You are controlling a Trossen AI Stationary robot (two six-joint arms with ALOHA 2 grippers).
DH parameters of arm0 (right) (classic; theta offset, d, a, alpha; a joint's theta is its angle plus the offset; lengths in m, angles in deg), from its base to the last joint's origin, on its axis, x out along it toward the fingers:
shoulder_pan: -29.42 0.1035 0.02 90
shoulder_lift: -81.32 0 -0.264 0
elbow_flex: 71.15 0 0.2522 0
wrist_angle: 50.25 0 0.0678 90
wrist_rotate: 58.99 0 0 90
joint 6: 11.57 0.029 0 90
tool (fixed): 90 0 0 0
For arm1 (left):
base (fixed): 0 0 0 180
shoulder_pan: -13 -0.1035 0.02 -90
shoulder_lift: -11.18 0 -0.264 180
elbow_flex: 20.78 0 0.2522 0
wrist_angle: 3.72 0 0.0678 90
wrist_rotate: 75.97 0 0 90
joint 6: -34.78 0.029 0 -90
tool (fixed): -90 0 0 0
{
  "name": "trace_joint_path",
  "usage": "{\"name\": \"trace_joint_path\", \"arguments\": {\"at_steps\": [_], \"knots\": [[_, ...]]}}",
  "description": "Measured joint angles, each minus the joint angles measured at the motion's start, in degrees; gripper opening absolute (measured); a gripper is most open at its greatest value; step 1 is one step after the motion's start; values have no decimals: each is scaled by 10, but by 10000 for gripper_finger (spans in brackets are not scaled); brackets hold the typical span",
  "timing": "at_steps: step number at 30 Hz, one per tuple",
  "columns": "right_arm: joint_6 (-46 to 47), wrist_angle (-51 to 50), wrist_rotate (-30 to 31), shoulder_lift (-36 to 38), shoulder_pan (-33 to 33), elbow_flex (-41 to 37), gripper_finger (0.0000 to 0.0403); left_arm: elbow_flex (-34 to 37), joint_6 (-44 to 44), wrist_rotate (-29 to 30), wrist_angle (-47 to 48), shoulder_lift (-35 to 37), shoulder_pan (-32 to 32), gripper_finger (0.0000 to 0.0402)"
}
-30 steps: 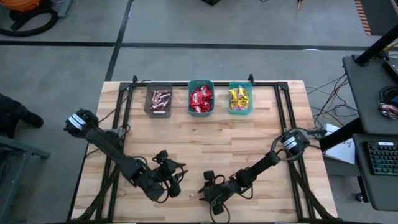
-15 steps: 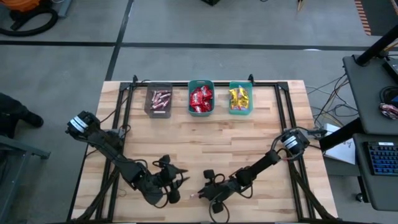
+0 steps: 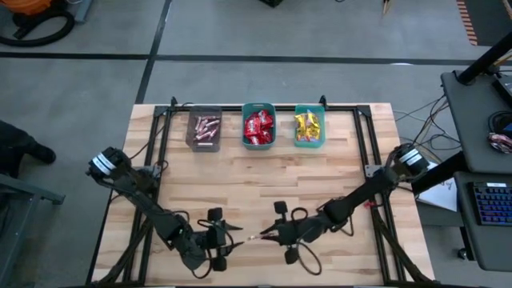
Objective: Sort candy
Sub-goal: Put the white candy on the black bin
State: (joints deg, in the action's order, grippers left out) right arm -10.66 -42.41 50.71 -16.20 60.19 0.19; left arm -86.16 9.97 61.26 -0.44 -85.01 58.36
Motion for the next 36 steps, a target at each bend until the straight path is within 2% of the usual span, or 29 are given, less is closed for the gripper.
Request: {"name": "trace_joint_path", "arguments": {"at_steps": [4,10,14,20,28,32,36], "knots": [[-27,26,0,14,0,-2,38,0,33,21,-78,-33,-15,180],[-53,65,0,5,0,-2,38,0,153,32,-273,-75,-22,180],[-55,66,7,4,-1,-2,38,0,213,32,-350,-84,-22,177],[-62,66,14,4,-1,-2,38,0,223,32,-361,-86,-25,141],[-62,65,13,5,0,-2,38,0,223,34,-362,-86,-25,20],[-62,66,14,5,0,-2,54,0,223,39,-362,-86,-25,23],[-48,66,42,8,-1,-2,98,0,223,56,-361,-82,-27,25]]}}
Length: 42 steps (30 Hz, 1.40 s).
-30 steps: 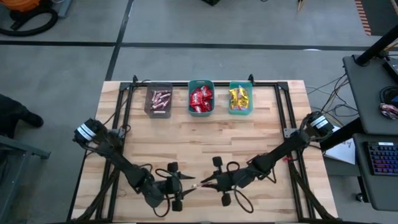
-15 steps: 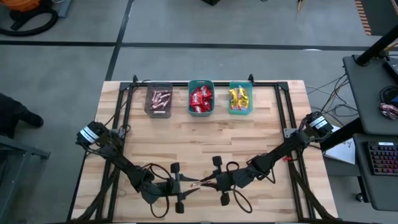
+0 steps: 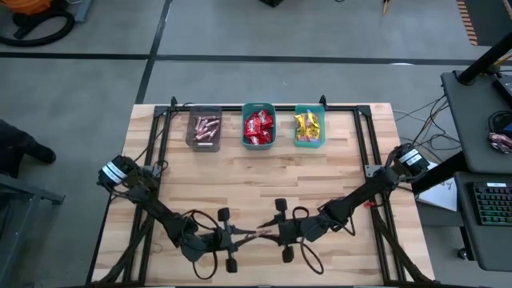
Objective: Sort candy
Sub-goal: Put the white candy on the black bin
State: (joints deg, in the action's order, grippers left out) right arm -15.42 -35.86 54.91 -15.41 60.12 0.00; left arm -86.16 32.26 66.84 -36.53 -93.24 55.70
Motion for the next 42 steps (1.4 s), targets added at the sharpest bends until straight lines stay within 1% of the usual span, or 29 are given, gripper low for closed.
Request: {"name": "trace_joint_path", "arguments": {"at_steps": [2,4,7,10,13,16,18,20,22,24,26,28,29,32,33,34,35,37,42], "knots": [[1,-7,25,8,0,0,121,0,2,5,5,7,-1,18],[3,-9,63,18,0,0,141,0,5,24,28,20,-1,16],[18,-25,123,41,0,0,162,0,-7,68,109,57,-4,15],[64,-58,146,75,-2,1,169,0,-36,117,247,117,-14,14],[102,-94,152,101,-4,1,169,0,-115,131,450,197,-43,13],[123,-115,152,114,-5,1,171,0,-227,131,665,273,-103,13],[136,-119,153,116,-5,1,171,0,-293,110,802,316,-163,12],[144,-120,152,115,-5,1,171,0,-331,82,897,349,-241,12],[149,-122,152,114,-5,1,171,3,-333,58,946,374,-333,12],[164,-129,152,114,-7,1,171,11,-297,31,948,393,-435,13],[168,-133,152,113,-7,1,171,25,-231,-25,906,404,-535,15],[168,-133,152,112,-7,1,171,43,-159,-113,838,408,-629,19],[168,-133,153,112,-8,1,171,53,-130,-166,799,408,-669,21],[168,-144,152,112,-12,1,171,83,-75,-321,694,400,-767,27],[168,-148,152,112,-14,0,171,89,-72,-359,679,396,-792,29],[168,-151,152,112,-17,0,171,93,-71,-381,672,392,-810,32],[169,-155,152,112,-18,0,171,96,-73,-390,670,389,-823,36],[170,-168,153,112,-22,0,171,105,-69,-389,667,387,-833,46],[170,-196,152,112,-35,0,171,117,-45,-387,660,387,-829,85]]}}
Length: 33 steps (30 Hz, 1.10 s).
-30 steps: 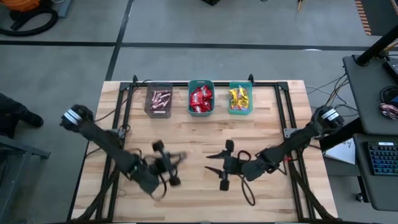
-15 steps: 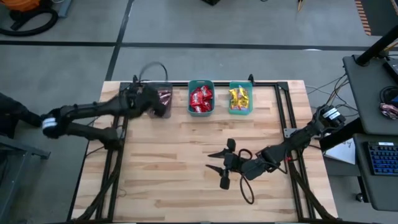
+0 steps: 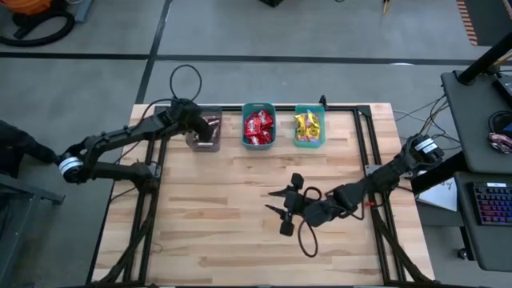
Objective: Sort candy
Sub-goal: Put the white candy on the black bin, then return to Home Position
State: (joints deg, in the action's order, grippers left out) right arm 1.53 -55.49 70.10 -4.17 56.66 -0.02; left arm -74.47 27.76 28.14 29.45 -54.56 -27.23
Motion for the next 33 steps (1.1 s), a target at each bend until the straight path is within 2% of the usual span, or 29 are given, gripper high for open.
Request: {"name": "trace_joint_path", "arguments": {"at_steps": [4,8,14,16,17,19,21,24,27,30,33], "knots": [[-3,-19,0,0,-16,0,171,-6,11,0,2,1,1,118],[-29,-60,0,3,-26,-7,171,7,24,-79,16,50,28,130],[-81,-38,-3,70,-58,-94,171,134,75,-235,-130,244,158,91],[-107,4,-39,110,-83,-142,171,178,96,-290,-140,318,198,69],[-122,36,-81,131,-101,-168,171,197,98,-301,-138,354,216,56],[-142,106,-183,168,-145,-217,171,229,86,-300,-139,422,241,29],[-145,160,-248,196,-190,-256,171,250,69,-303,-137,485,260,8],[-147,166,-256,230,-246,-298,171,263,64,-304,-106,575,276,8],[-155,169,-271,271,-276,-334,171,267,64,-287,-74,651,277,7],[-161,174,-290,323,-282,-367,171,268,63,-301,-85,655,278,1],[-167,196,-291,373,-281,-406,171,275,62,-290,-87,639,278,1]]}}
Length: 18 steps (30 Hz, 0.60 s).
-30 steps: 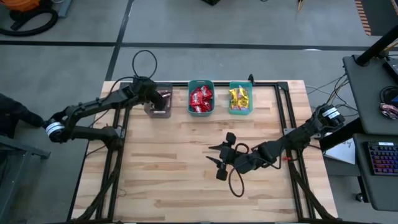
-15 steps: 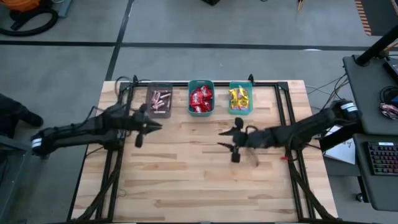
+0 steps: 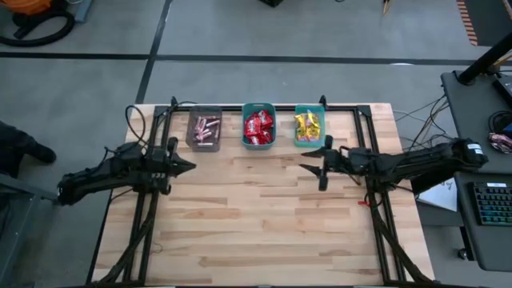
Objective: Sort candy
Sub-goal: Return to Home Position
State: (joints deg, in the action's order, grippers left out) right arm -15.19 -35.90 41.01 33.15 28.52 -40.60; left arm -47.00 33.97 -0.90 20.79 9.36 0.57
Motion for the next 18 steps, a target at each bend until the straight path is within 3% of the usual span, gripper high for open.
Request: {"name": "trace_joint_path", "arguments": {"at_steps": [10,14,18], "knots": [[3,84,0,155,0,-150,171,114,-18,-6,-128,13,0,0],[-7,20,5,225,0,-160,171,118,-3,-20,-148,-3,0,0],[-51,-7,5,284,0,-160,171,118,-44,61,-132,-7,0,0]]}}
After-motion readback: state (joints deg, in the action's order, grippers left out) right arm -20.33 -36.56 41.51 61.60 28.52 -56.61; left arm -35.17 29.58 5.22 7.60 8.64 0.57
